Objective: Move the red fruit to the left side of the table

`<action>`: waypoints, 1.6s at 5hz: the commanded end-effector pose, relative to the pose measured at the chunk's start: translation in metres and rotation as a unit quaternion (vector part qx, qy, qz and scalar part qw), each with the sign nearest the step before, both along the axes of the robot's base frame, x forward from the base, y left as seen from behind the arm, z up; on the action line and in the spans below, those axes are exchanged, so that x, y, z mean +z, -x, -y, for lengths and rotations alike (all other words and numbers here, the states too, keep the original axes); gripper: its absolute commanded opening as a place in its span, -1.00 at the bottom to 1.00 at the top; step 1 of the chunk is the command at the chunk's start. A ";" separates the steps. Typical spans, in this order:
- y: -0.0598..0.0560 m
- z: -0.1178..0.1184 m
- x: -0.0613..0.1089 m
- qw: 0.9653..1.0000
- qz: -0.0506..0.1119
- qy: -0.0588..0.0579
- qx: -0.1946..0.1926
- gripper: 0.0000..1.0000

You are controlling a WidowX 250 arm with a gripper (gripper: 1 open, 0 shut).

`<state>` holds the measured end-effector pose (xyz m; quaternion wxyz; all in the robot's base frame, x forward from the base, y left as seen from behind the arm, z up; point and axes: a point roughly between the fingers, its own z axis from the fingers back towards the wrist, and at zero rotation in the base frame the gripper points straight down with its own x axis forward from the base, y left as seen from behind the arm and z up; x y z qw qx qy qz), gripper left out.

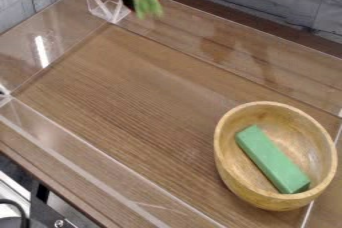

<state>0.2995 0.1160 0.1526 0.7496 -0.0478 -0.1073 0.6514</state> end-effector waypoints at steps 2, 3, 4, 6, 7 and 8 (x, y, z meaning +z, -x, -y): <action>-0.003 -0.024 -0.019 0.998 0.031 -0.029 0.041 -1.00; 0.001 -0.028 -0.025 0.996 0.031 -0.036 0.073 -1.00; 0.002 -0.031 -0.031 0.994 0.031 -0.044 0.096 -1.00; -0.009 -0.034 -0.029 0.992 0.032 -0.055 0.106 -1.00; -0.006 -0.042 -0.033 0.995 0.035 -0.059 0.078 -1.00; -0.002 -0.052 -0.038 0.996 0.039 -0.064 0.052 -1.00</action>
